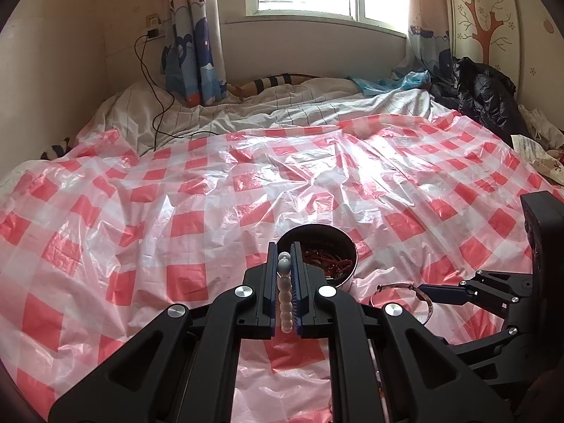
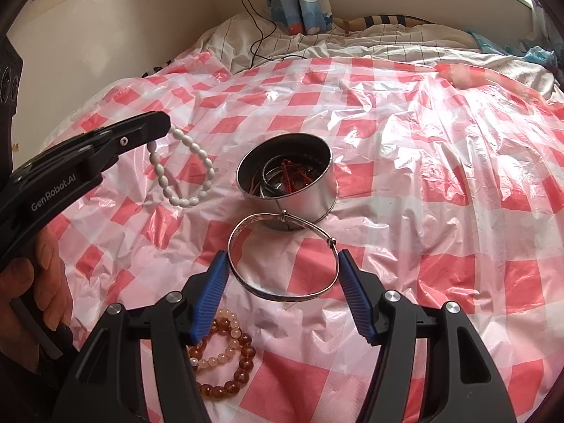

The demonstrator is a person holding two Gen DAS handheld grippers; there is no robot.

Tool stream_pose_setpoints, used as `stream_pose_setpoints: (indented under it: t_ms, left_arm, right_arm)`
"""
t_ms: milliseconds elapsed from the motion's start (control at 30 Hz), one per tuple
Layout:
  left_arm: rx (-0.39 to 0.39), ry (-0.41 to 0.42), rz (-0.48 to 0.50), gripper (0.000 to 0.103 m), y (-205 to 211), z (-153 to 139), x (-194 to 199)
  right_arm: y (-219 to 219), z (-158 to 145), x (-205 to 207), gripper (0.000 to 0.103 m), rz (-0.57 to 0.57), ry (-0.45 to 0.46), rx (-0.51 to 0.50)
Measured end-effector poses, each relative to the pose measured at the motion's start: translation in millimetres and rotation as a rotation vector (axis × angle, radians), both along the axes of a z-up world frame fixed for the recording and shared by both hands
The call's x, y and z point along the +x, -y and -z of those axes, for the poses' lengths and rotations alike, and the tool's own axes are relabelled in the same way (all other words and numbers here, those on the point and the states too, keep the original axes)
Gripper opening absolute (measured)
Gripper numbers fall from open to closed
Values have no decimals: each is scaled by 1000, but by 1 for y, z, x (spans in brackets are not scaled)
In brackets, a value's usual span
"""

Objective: Organize jewelry
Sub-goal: 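Carry the white bead bracelet into the tin with the left tool while the right tool moves the bangle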

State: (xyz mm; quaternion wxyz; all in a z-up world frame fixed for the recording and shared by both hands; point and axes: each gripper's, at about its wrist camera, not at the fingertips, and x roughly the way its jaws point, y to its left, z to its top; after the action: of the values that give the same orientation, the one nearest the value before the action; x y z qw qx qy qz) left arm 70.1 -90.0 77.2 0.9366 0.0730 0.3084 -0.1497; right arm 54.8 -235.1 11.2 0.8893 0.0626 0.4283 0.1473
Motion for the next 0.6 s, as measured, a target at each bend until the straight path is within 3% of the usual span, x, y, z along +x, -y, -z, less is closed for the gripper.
stream_pose_setpoints:
  t_ms: [600]
  left_arm:
    - [-3, 35, -8, 7, 20, 3, 20]
  right_arm:
    - [18, -3, 22, 61, 58, 35, 25]
